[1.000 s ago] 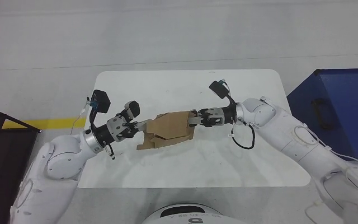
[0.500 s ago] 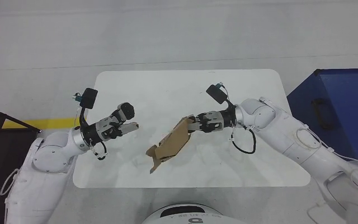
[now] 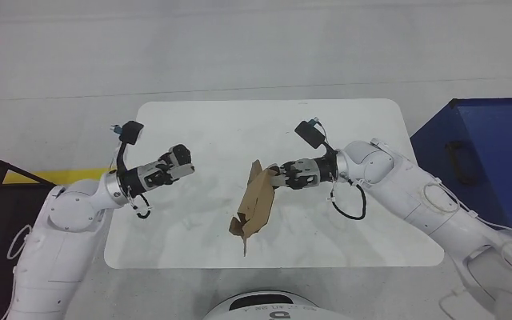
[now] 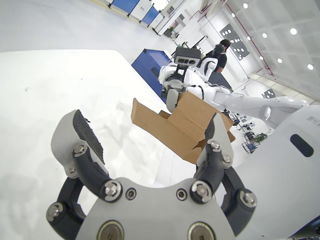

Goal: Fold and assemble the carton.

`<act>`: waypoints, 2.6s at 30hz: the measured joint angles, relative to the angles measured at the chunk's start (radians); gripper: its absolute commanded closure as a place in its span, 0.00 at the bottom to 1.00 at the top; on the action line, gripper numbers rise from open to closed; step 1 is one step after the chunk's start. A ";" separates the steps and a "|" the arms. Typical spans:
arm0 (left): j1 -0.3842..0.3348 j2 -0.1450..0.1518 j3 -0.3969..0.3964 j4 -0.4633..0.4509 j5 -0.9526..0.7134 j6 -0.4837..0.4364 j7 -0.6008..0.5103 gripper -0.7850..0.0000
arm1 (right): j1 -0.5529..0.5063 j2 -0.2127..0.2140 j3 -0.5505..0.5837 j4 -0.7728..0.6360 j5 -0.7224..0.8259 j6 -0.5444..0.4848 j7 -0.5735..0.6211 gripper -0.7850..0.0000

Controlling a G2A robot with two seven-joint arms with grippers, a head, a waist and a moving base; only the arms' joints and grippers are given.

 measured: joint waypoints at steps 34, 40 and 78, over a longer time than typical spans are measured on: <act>-0.046 -0.012 0.209 -0.083 0.134 -0.171 0.045 0.00 | -0.026 -0.034 -0.013 0.074 0.304 0.052 0.051 1.00; -0.041 -0.010 0.198 -0.137 0.117 -0.196 0.081 0.00 | -0.009 -0.043 -0.043 0.089 0.337 0.055 0.055 1.00; 0.052 -0.022 0.122 -0.199 0.365 -0.169 0.425 0.00 | 0.056 -0.008 -0.165 0.037 0.370 0.000 0.000 1.00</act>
